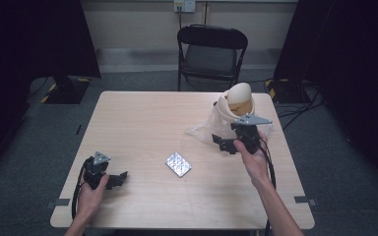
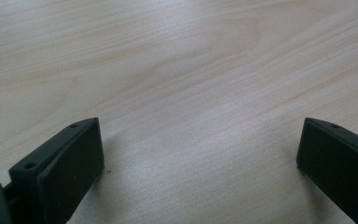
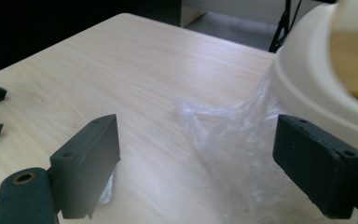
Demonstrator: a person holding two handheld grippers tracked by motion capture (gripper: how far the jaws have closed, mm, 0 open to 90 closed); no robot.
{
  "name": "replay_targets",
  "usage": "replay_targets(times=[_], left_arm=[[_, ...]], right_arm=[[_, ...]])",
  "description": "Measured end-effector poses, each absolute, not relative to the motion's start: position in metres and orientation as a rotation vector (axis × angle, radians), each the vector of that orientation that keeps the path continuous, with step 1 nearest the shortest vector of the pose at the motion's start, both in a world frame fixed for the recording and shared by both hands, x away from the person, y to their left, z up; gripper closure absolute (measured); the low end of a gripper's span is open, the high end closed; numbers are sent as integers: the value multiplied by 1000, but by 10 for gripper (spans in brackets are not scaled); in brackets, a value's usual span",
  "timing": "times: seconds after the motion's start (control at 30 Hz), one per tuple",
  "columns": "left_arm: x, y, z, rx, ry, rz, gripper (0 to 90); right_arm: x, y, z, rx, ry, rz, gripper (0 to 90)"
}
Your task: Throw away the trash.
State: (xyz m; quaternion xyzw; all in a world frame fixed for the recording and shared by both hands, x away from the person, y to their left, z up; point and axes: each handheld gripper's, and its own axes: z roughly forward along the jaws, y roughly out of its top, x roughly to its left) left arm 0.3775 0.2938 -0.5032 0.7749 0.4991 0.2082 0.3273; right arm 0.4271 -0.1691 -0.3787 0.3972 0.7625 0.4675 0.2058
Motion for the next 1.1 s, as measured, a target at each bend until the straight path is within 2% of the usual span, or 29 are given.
replay_targets(times=[0.37,0.4,0.8,1.1], left_arm=[[377,294,-503,2030,1308,546,0],[377,294,-503,2029,1308,545,0],[377,294,-503,2029,1308,546,0],[377,294,-503,2029,1308,546,0]], right_arm=[[417,-129,-413,1060,2270,1292,145],[416,-121,-419,1041,2298,1284,177],[413,-82,-456,1001,2437,1313,256],[417,-64,-481,989,2500,1225,264]])
